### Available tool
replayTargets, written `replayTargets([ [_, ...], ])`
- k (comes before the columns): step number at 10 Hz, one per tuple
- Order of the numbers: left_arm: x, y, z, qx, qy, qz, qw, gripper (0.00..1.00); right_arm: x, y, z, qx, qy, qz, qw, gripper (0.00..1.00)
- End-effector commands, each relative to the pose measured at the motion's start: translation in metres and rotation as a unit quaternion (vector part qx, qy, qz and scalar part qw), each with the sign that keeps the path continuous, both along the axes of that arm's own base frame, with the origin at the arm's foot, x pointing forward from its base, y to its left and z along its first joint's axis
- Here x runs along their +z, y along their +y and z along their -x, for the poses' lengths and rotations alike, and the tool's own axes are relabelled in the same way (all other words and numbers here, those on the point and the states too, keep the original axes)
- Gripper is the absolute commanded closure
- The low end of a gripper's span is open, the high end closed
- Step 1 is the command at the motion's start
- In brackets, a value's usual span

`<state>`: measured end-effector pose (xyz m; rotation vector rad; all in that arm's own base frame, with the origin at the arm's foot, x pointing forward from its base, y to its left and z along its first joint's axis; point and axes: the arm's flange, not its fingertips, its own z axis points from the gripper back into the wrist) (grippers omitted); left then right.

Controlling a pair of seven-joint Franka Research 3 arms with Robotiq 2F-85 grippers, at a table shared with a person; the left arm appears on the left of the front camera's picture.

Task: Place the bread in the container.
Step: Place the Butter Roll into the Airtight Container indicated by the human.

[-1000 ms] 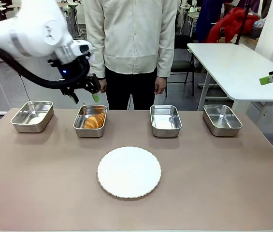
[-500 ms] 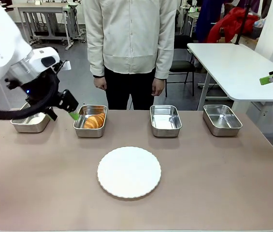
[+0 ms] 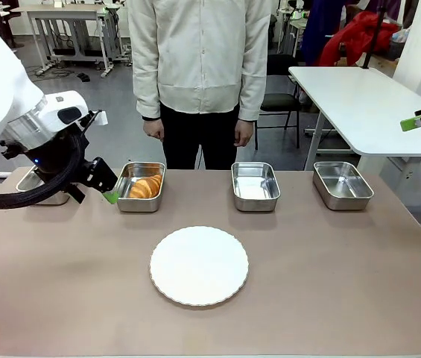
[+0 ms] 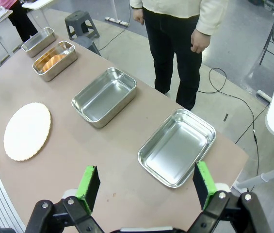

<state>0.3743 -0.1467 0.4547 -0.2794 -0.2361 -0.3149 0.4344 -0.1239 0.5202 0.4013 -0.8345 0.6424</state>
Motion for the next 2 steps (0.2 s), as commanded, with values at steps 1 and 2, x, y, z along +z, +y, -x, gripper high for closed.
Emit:
replayTargets([
  [1,0.0056,-0.0017,0.0038,-0.001,-0.008,0.002,1.000,0.08,0.0016,0.0007,-0.0006,0.003,-0.006,-0.007,1.000,0.00],
  [2,0.0056,-0.0017,0.0038,-0.001,-0.008,0.002,1.000,0.08,0.0016,0.0007,-0.0006,0.003,-0.006,-0.007,1.000,0.00],
])
